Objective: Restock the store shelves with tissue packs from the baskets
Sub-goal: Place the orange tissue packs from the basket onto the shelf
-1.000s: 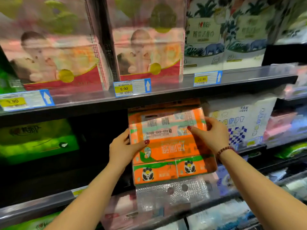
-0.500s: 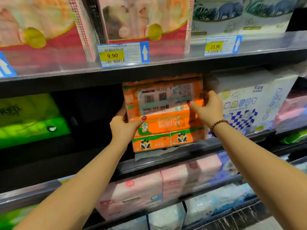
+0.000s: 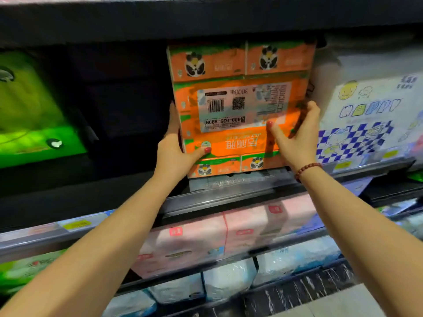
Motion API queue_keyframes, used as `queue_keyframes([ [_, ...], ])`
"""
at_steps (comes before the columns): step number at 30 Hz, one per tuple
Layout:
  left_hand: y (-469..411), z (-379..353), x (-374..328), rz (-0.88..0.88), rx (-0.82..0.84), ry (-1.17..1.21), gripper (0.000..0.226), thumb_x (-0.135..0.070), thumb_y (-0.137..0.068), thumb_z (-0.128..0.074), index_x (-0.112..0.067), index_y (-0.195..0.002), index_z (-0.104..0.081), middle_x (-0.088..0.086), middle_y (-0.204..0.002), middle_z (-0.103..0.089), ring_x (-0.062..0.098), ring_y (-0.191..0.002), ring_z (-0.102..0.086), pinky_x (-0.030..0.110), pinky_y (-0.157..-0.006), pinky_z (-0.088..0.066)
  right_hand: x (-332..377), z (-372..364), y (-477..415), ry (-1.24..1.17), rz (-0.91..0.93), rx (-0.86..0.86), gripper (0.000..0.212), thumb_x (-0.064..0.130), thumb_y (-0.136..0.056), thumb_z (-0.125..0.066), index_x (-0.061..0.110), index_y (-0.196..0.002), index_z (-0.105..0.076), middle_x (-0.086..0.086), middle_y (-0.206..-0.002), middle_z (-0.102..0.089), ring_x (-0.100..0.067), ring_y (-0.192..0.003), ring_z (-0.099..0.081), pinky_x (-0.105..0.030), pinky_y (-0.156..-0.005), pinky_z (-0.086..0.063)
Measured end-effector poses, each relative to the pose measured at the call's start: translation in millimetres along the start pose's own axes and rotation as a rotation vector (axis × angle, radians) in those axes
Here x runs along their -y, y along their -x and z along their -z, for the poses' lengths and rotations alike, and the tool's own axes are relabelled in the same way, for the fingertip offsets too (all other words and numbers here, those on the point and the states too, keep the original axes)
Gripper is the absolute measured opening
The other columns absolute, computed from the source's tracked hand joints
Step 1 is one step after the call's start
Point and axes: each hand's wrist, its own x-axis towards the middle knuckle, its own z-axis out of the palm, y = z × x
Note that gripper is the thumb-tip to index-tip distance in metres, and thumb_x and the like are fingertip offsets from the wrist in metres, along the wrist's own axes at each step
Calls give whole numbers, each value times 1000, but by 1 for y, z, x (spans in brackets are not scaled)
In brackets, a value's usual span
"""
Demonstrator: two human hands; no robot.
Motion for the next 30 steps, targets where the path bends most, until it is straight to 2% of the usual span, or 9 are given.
queue_keyframes([
  [1,1,2,1,4,31,-39,51,-21,-69,-86,-31,-103,-49,-14,-94,-59,-4,-80,-60,26,-81,-55,-2,2,2,60,14,67,102,27,-70,-83,0,-145,-19,-15,-144,-34,-25,-135,-33,-29,-114,-25],
  [3,4,4,3,-42,84,-104,68,-19,-68,-86,-23,-122,-45,-11,-102,-56,6,-91,-60,27,-81,-52,-9,5,8,204,79,200,129,31,-60,-89,1,-150,-2,-19,-154,-15,-28,-143,-13,-31,-116,-9],
  [5,4,2,5,-98,124,-171,77,-20,-69,-85,-17,-132,-41,-3,-107,-59,15,-99,-63,25,-79,-47,-14,6,11,315,130,256,136,31,-57,-90,7,-151,6,-23,-157,1,-32,-146,0,-33,-112,-3],
  [10,3,-3,7,-118,113,-278,79,-17,-68,-86,-15,-133,-42,8,-112,-64,14,-95,-60,28,-80,-49,-15,2,5,411,173,259,117,29,-58,-90,22,-143,-10,-25,-155,3,-38,-145,-1,-36,-108,-8],
  [13,1,-10,11,-114,98,-302,75,-18,-69,-86,-10,-132,-45,12,-112,-64,20,-98,-63,23,-78,-45,-16,1,0,469,204,241,101,27,-60,-90,16,-132,-21,-29,-152,-5,-42,-142,-9,-38,-107,-12],
  [17,-2,-23,13,-134,81,-318,82,-17,-72,-83,-9,-141,-39,16,-129,-57,14,-100,-61,14,-79,-40,-18,-2,-2,565,225,195,84,29,-64,-87,9,-121,-30,-32,-148,-13,-46,-138,-15,-50,-109,-27],
  [21,-6,-30,15,-102,87,-313,80,-15,-74,-82,-11,-142,-40,18,-138,-51,22,-112,-60,14,-84,-41,-22,-5,1,591,231,161,80,30,-64,-87,10,-119,-32,-32,-148,-15,-47,-137,-18,-55,-107,-31],
  [26,-5,-27,10,-107,113,-341,79,-14,-75,-80,-12,-142,-39,18,-140,-49,23,-110,-61,22,-89,-45,-19,-3,2,613,212,170,81,31,-67,-85,9,-125,-33,-30,-148,-17,-45,-136,-20,-53,-110,-27],
  [30,1,-18,0,-112,157,-337,79,-12,-78,-78,-16,-144,-34,15,-137,-50,23,-112,-60,27,-89,-47,-10,5,3,618,203,211,80,27,-70,-83,10,-129,-32,-25,-150,-16,-43,-136,-24,-52,-103,-38],
])
